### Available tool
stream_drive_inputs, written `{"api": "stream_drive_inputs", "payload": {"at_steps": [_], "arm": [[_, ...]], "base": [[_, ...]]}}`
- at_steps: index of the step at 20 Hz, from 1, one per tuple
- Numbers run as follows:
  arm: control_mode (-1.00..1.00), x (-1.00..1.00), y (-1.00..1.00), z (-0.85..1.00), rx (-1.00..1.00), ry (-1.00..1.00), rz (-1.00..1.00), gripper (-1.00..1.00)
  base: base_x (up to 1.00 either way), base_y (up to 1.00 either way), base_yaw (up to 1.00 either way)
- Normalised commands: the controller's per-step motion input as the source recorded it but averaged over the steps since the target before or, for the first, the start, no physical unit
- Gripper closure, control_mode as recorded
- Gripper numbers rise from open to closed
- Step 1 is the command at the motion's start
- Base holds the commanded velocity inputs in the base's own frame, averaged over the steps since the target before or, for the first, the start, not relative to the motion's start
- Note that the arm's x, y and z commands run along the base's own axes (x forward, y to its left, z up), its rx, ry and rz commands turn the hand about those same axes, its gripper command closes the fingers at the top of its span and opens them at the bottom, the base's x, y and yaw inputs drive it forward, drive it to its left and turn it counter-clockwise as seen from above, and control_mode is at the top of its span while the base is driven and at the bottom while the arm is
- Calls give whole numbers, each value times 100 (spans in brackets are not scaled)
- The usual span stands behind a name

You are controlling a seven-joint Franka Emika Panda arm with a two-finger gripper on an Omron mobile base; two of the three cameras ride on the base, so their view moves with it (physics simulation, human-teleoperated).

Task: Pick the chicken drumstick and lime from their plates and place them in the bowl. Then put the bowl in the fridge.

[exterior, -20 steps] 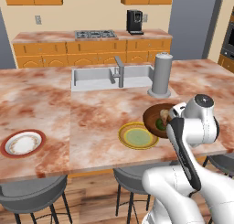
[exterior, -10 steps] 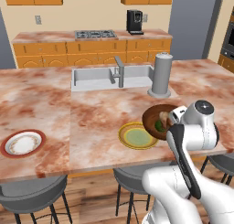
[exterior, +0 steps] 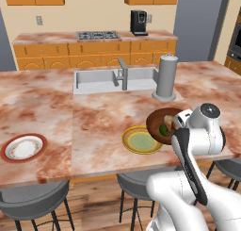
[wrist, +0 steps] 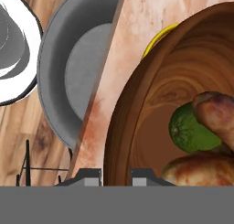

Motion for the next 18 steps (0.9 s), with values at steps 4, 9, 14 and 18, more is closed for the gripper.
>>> {"api": "stream_drive_inputs", "payload": {"at_steps": [4, 9, 14, 18], "arm": [[100, 0, 0, 0, 0, 0, 0, 100], [100, 0, 0, 0, 0, 0, 0, 100], [100, 0, 0, 0, 0, 0, 0, 100], [100, 0, 0, 0, 0, 0, 0, 100]], "base": [[-20, 0, -3], [-73, -3, -18], [-57, -5, -24], [-5, 0, -59]]}}
